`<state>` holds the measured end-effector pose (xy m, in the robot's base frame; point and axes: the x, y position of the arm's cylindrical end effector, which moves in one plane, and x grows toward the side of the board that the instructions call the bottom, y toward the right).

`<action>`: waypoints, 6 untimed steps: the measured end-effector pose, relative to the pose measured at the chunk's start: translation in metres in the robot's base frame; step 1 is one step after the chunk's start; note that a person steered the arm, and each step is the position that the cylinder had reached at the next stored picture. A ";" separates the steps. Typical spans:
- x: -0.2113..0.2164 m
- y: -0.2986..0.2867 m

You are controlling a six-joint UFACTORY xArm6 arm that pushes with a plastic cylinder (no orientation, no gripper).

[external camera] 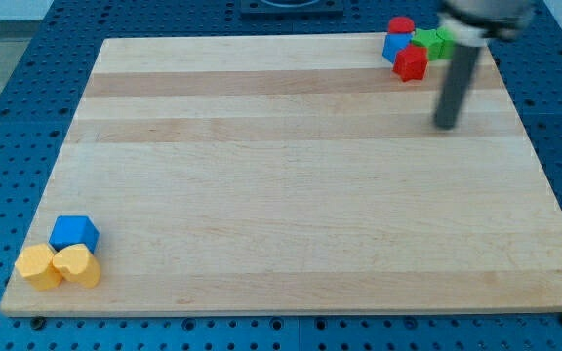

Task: Point your arm to the green circle

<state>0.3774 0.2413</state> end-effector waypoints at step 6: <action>-0.185 0.025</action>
